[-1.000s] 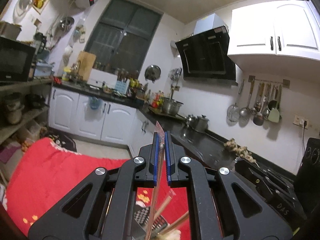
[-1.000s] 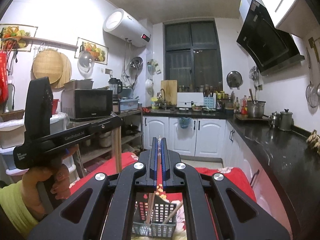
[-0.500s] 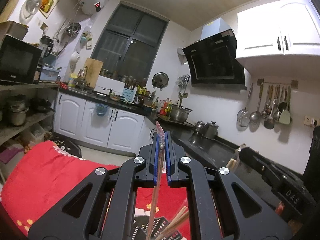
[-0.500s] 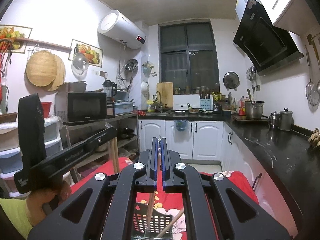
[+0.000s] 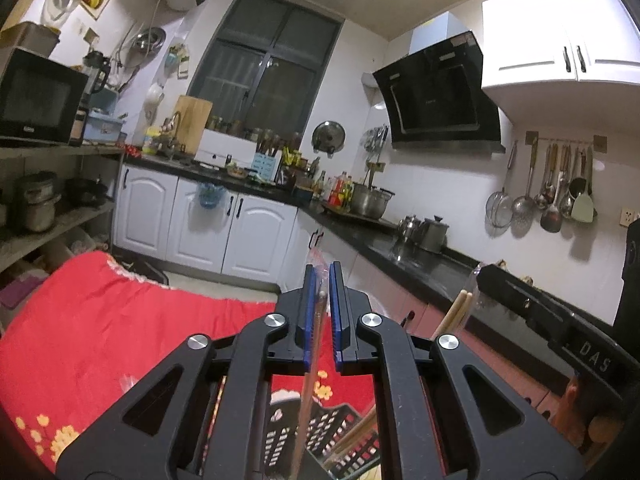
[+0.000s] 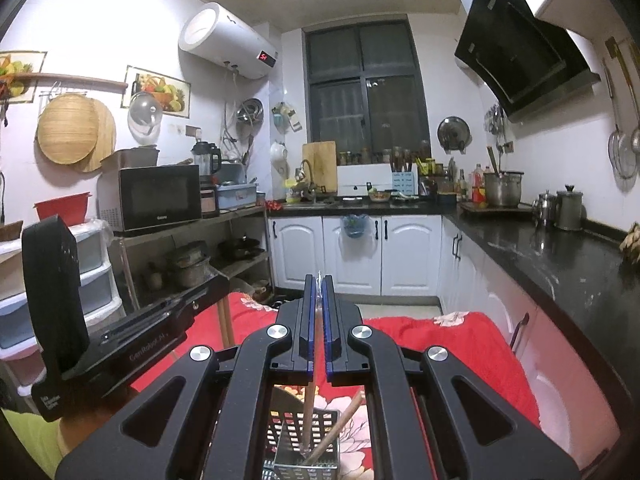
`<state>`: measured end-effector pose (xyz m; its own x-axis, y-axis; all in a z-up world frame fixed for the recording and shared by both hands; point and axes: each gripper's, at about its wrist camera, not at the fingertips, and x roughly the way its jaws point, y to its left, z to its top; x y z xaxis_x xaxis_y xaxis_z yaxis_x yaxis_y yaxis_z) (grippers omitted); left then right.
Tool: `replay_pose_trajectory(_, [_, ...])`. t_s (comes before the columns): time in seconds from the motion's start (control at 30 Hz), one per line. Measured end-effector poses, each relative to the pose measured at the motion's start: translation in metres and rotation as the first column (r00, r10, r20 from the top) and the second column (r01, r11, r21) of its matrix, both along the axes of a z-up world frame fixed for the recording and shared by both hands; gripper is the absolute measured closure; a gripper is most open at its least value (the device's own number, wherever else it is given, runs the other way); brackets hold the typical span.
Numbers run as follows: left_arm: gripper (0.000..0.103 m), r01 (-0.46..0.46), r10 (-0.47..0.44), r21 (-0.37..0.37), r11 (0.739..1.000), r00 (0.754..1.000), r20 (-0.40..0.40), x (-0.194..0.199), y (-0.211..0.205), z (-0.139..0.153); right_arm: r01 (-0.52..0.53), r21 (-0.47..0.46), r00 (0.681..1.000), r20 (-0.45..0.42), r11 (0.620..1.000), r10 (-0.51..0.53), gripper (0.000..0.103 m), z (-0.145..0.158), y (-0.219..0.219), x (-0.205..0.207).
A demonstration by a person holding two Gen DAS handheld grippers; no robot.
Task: Organize utensils
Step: 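Open the left tool to drop the chopstick into the caddy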
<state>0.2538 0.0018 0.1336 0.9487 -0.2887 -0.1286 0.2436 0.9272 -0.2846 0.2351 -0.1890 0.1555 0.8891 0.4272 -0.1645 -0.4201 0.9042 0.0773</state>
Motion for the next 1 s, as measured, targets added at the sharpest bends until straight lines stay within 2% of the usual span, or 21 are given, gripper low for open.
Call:
replay_pose_trajectory(0.23, [0.097, -0.003, 0.005, 0.016, 1.000, 0.997, -0.078, 0.003, 0.002, -0.015, 0.026, 0.003, 0.998, -0.051, 1.000, -0.025, 0.097, -0.014, -0.008, 0.003])
replay_pose_trajectory(0.3, [0.085, -0.005, 0.007, 0.019, 1.000, 0.995, -0.095, 0.002, 0.004, -0.017, 0.040, 0.003, 0.997, -0.064, 0.999, -0.040, 0.092, -0.017, -0.011, 0.003])
replay_pose_trajectory(0.33, [0.075, -0.007, 0.009, 0.025, 1.000, 0.994, -0.107, 0.001, 0.004, -0.017, 0.048, 0.003, 0.996, -0.070, 0.999, -0.047, 0.089, -0.019, -0.013, 0.003])
replay_pose_trajectory(0.4, [0.071, -0.004, 0.008, 0.032, 0.999, 0.993, -0.116, -0.002, 0.005, -0.018, 0.056, 0.008, 0.995, -0.079, 0.998, -0.055, 0.086, -0.021, -0.017, 0.001])
replay_pose_trajectory(0.47, [0.063, -0.006, 0.010, 0.032, 0.999, 0.992, -0.124, -0.004, 0.007, -0.018, 0.060, 0.018, 0.994, -0.089, 0.998, -0.058, 0.073, -0.023, -0.021, -0.002])
replay_pose_trajectory(0.6, [0.050, 0.001, 0.001, 0.010, 1.000, 0.991, -0.134, -0.013, 0.012, -0.016, 0.074, 0.036, 0.992, -0.110, 0.997, -0.070, 0.058, -0.027, -0.029, -0.008])
replay_pose_trajectory(0.67, [0.036, 0.009, -0.009, -0.006, 1.000, 0.991, -0.132, -0.019, 0.016, -0.014, 0.076, 0.039, 0.990, -0.120, 0.996, -0.071, 0.052, -0.029, -0.031, -0.011])
replay_pose_trajectory(0.83, [0.019, 0.024, -0.028, -0.032, 0.999, 0.992, -0.119, -0.038, 0.020, -0.008, 0.082, 0.014, 0.987, -0.142, 0.997, -0.079, 0.042, -0.036, -0.034, -0.022])
replay_pose_trajectory(0.93, [0.012, 0.031, -0.034, -0.022, 0.999, 0.993, -0.114, -0.049, 0.019, -0.007, 0.091, -0.006, 0.986, -0.142, 0.996, -0.091, 0.037, -0.040, -0.034, -0.029])
replay_pose_trajectory(1.0, [0.011, 0.045, -0.046, -0.017, 0.999, 0.992, -0.118, -0.053, 0.018, -0.008, 0.091, -0.012, 0.986, -0.142, 0.996, -0.092, 0.036, -0.042, -0.034, -0.034])
